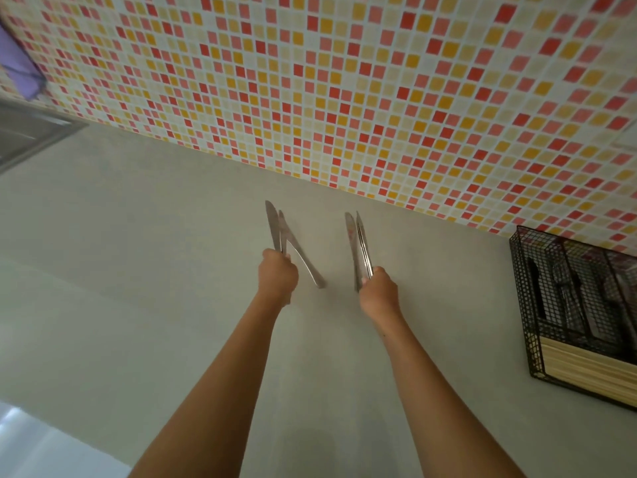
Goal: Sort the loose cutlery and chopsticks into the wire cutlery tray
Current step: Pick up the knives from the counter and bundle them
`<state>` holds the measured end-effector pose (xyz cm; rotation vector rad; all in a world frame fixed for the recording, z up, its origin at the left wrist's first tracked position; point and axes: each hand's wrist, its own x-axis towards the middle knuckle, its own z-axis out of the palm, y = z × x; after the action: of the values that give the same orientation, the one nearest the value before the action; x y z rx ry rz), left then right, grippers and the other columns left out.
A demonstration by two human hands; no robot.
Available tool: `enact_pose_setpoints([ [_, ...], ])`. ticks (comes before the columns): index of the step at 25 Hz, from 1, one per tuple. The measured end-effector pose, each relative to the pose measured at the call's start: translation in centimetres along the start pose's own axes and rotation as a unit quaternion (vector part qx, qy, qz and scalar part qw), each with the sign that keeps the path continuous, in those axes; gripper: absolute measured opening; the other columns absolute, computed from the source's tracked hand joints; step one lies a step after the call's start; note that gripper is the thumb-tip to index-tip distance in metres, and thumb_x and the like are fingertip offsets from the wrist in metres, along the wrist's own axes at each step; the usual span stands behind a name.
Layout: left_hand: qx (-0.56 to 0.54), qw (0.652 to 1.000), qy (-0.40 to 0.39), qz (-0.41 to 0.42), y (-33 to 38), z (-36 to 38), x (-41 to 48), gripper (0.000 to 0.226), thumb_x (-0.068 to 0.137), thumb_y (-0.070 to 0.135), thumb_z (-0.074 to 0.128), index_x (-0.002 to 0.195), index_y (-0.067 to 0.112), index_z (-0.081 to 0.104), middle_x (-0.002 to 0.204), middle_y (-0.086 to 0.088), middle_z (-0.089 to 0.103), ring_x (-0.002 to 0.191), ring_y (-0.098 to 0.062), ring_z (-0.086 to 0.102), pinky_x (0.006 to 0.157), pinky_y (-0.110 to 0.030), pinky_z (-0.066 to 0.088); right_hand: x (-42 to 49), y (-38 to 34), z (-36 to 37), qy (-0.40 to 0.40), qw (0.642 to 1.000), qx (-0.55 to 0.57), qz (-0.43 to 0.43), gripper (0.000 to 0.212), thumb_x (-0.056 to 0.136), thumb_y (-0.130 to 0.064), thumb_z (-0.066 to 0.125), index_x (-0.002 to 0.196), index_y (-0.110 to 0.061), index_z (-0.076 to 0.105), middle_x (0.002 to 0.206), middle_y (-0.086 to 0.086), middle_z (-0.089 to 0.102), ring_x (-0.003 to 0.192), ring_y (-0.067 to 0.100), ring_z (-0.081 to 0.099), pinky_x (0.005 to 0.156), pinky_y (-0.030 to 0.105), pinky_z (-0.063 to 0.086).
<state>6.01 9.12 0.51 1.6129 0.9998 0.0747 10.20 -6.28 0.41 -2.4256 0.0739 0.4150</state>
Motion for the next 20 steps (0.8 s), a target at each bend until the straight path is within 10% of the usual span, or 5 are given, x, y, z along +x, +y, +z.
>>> enact_pose_setpoints([
  [3, 0.117, 0.990, 0.070, 0.026, 1.5, 1.8, 1.4, 0.030, 0.099, 0.019, 0.039, 0.119, -0.004, 0.039, 0.120, -0.023, 0.056, 0.107, -0.040, 0.056, 0.076, -0.037, 0.043, 3.0, -0.7, 0.5, 0.020, 0.999, -0.029, 0.017, 0.026, 0.095, -0.004, 0.039, 0.118, 0.003, 0.048, 0.122, 0.024, 0.057, 0.115, 0.039, 0.054, 0.090, 0.039, 0.044],
  [11, 0.279, 0.957, 0.063, 0.045, 0.1, 4.6, 4.0, 0.022, 0.091, 0.007, 0.046, 0.110, -0.003, 0.048, 0.109, -0.019, 0.062, 0.102, -0.035, 0.061, 0.074, -0.033, 0.044, 6.0, -2.1, 3.3, 0.081, 0.987, -0.128, 0.044, 0.029, 0.095, -0.012, 0.046, 0.121, 0.000, 0.043, 0.127, 0.020, 0.046, 0.115, 0.037, 0.050, 0.090, 0.043, 0.046],
  [20, 0.586, 0.789, -0.052, 0.178, 0.0, 3.5, 3.4, 0.028, 0.092, 0.008, 0.045, 0.116, 0.004, 0.060, 0.112, -0.009, 0.064, 0.102, -0.024, 0.064, 0.076, -0.027, 0.050, 6.1, -0.6, 2.9, 0.074, 0.985, -0.147, 0.055, 0.027, 0.097, -0.007, 0.031, 0.119, 0.002, 0.045, 0.126, 0.026, 0.048, 0.116, 0.041, 0.049, 0.091, 0.045, 0.044],
])
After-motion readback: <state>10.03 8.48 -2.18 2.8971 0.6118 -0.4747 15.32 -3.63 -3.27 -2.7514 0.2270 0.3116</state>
